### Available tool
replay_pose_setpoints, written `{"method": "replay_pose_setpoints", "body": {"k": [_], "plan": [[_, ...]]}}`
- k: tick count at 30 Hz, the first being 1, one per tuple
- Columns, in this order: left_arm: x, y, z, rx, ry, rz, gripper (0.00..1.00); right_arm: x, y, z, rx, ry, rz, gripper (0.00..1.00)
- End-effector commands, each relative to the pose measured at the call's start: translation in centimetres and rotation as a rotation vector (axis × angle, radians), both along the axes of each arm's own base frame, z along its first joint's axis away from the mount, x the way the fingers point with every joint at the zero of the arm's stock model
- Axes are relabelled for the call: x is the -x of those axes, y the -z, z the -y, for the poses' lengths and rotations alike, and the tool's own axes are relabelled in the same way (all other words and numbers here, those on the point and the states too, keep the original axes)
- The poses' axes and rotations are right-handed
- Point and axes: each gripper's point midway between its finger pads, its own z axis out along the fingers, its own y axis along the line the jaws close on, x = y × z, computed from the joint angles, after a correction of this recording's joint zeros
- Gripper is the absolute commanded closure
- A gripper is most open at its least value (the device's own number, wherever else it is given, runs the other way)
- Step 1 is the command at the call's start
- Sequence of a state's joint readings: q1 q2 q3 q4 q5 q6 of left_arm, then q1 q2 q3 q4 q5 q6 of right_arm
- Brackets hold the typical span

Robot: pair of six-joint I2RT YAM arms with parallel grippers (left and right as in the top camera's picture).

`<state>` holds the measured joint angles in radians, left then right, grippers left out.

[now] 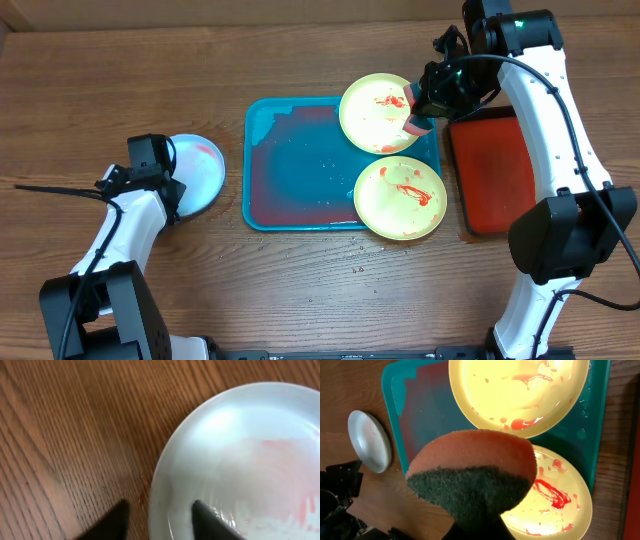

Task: Clean dirty plates on tray and stack at the side
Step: 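Carry the white plate left and set it on the table beside the tray, then move the left gripper to the lower yellow plate's rim and grip it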

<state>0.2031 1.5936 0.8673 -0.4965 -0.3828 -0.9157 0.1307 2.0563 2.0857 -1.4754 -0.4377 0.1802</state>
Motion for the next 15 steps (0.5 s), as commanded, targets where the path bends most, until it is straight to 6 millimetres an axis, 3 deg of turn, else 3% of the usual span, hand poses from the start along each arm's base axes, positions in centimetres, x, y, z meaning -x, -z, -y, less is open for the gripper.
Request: {"method": "replay_pose_setpoints", "body": {"k": [1, 4, 5, 9, 10, 12, 15], "plan": [[-0.5, -0.1, -0.1, -0.04, 0.061, -0.017, 0.29, -0.1, -1.0, 0.1, -0.003, 0.0, 0.032, 0.96], [-1.9, -1.3, 0.6, -0.076, 0.193, -0.037, 0.04, -0.1, -1.0, 0.1, -0.003, 0.0, 0.032, 0.96], [-2.4, -1.7, 1.1, -0.084, 0.233, -0.044, 0.0, -0.1, -1.0, 0.1, -0.003, 0.0, 0.033, 0.96], [-5.5, -4.7, 4.8, -0.114, 0.49, -0.063, 0.0, -0.2, -1.0, 0.1, -0.003, 0.0, 0.034, 0.96], [-6.7, -5.5, 6.9, -0.106, 0.607, -0.047, 0.0, -0.2, -1.0, 0.1, -0.004, 0.0, 0.036, 0.96], [-9.1, -7.2, 13.1, -0.055, 0.926, 0.021, 0.02, -0.3, -1.1, 0.1, -0.004, 0.0, 0.04, 0.96], [-10.2, -9.5, 21.8, 0.032, 1.258, 0.14, 0.03, -0.3, -1.1, 0.1, -0.004, 0.001, 0.042, 0.96]]}}
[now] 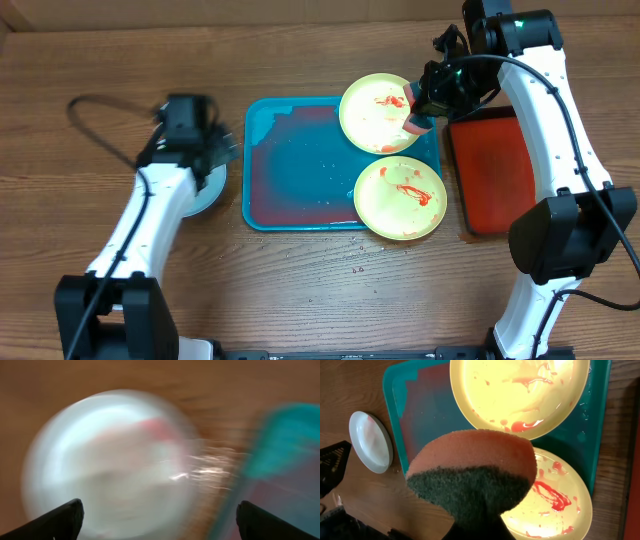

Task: Clean dirty plates on tray and stack at the side
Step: 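Move the left gripper to the lower yellow plate's rim and grip it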

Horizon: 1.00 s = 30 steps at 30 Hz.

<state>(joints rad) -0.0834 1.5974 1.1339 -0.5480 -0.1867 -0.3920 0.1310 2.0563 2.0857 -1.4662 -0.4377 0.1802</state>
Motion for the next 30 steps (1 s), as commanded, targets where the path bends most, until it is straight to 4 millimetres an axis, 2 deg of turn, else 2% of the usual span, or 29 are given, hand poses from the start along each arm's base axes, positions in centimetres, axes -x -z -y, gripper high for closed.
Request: {"method": "replay_pose_setpoints", "body": {"k": [1, 2, 5, 8, 12, 16, 19, 23, 28, 30], "plan": [[-0.8, -2.3, 10.2, 0.101, 0.477, 0.038, 0.03, -0.2, -1.0, 0.1, -0.003, 0.001, 0.034, 0.96], [-0.7, -2.3, 12.7, 0.115, 0.538, 0.023, 0.03, -0.2, -1.0, 0.1, -0.003, 0.001, 0.034, 0.96], [-0.1, -1.2, 16.0, 0.114, 0.637, -0.055, 0.01, -0.2, -1.0, 0.1, -0.003, 0.001, 0.034, 0.96], [1.3, 0.5, 19.8, 0.128, 0.788, -0.19, 0.0, -0.1, -1.0, 0.1, -0.002, 0.001, 0.034, 0.96], [2.8, 2.2, 23.2, 0.163, 0.893, -0.312, 0.0, -0.2, -1.0, 0.2, 0.0, 0.001, 0.034, 0.96], [5.6, 4.4, 26.5, 0.367, 0.921, -0.453, 0.05, -0.2, -1.0, 0.2, 0.0, 0.001, 0.034, 0.96], [6.6, 5.6, 27.0, 0.461, 0.815, -0.545, 0.13, -0.2, -1.0, 0.2, 0.004, 0.002, 0.036, 0.96], [7.2, 6.7, 27.0, 0.483, 0.719, -0.608, 0.25, -0.3, -1.0, 0.3, 0.006, 0.003, 0.041, 0.96], [7.8, 8.0, 25.9, 0.339, 0.584, -0.647, 0.36, -0.4, -1.0, 0.3, 0.006, 0.003, 0.043, 0.96], [8.2, 8.3, 26.1, 0.296, 0.572, -0.645, 0.38, -0.4, -1.0, 0.2, 0.006, 0.003, 0.043, 0.96]]}}
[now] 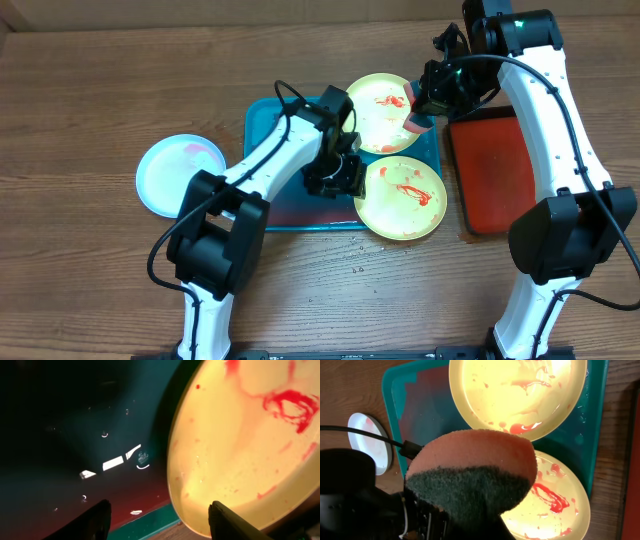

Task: Clean dirty plates on tray and stack at the side
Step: 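Move the left gripper to the lower yellow plate's rim and grip it, then drag the yellow plate left across the tray with the left gripper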

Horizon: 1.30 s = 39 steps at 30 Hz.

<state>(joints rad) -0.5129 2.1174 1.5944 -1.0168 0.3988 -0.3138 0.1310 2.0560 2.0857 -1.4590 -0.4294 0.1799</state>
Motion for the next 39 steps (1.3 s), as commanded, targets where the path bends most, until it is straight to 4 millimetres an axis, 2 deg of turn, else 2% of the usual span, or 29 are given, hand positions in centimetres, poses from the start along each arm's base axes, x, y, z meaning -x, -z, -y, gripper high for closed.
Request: {"method": "replay_pose_setpoints", "body": {"k": [1, 6, 14, 22, 28, 32, 39], "plan": [[0.2, 0.4, 0.7, -0.107, -0.049, 0.031, 0.41, -0.2, -1.0, 0.1, -0.001, 0.002, 0.034, 0.96], [1.0, 0.6, 1.6, -0.137, -0.032, 0.045, 0.45, -0.2, -1.0, 0.1, -0.001, 0.002, 0.034, 0.96], [0.9, 1.3, 1.2, -0.191, -0.083, 0.059, 0.68, -0.2, -1.0, 0.1, -0.001, 0.002, 0.035, 0.96], [1.2, 2.6, 1.1, -0.204, -0.092, 0.024, 0.71, -0.2, -1.0, 0.1, -0.001, 0.002, 0.034, 0.96], [0.9, 2.8, 1.1, -0.202, -0.093, 0.03, 0.77, -0.2, -1.0, 0.1, -0.001, 0.002, 0.033, 0.96], [0.7, 2.8, 1.0, -0.2, -0.101, 0.029, 0.95, -0.1, -1.0, 0.1, -0.002, 0.005, 0.03, 0.96], [0.2, 2.2, -0.4, -0.174, -0.146, -0.027, 0.96, -0.1, -1.0, 0.1, -0.001, 0.005, 0.027, 0.96]]}}
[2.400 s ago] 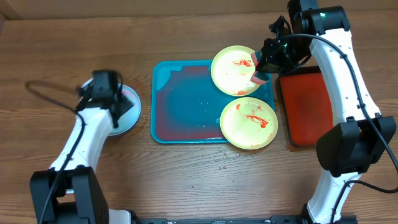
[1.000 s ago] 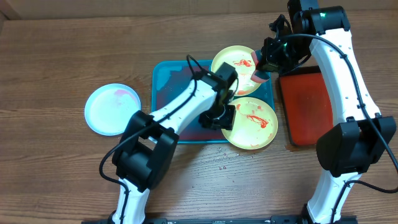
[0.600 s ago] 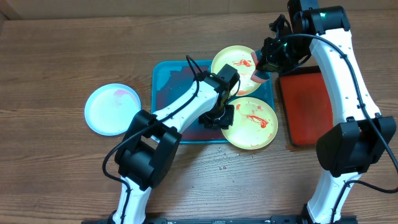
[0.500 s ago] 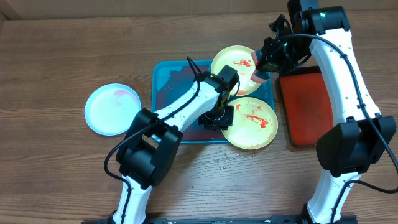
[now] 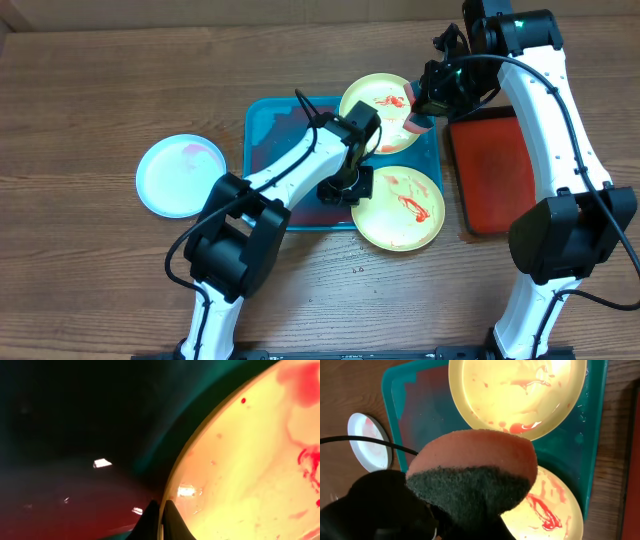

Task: Clean dirty plates on tray and stack at the side
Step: 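Drag the yellow plate left across the tray with the left gripper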

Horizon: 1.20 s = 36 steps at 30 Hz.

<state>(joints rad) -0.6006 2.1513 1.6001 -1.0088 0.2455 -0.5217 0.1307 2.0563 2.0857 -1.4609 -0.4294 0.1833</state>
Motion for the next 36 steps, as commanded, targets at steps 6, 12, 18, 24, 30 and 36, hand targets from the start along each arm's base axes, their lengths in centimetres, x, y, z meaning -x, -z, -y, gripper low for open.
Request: {"method": "replay_pose_setpoints", "body": {"k": [6, 12, 18, 24, 30, 36], "plan": [[-2.9, -1.7, -4.2, -0.014, -0.064, 0.03, 0.96, -0.3, -1.1, -0.1, -0.006, 0.006, 0.039, 0.96], [-6.1, -3.2, -9.9, -0.119, -0.11, 0.138, 0.96, -0.9, -1.3, -2.1, -0.019, -0.017, 0.078, 0.96], [-7.0, -2.3, -14.6, -0.239, -0.089, 0.166, 0.96, -1.1, 0.3, -6.3, 0.001, -0.045, 0.079, 0.96], [-6.2, -0.9, -17.2, -0.294, -0.124, 0.133, 0.96, -0.3, 4.5, -10.1, 0.128, -0.065, 0.034, 0.96], [-4.6, 0.5, -18.3, -0.311, -0.133, 0.079, 0.96, -0.4, 8.1, -11.7, 0.205, -0.074, 0.015, 0.96], [-3.6, 1.8, -17.9, -0.262, -0.144, 0.048, 0.96, 0.6, 12.5, -12.9, 0.242, -0.097, -0.072, 0.96]]}}
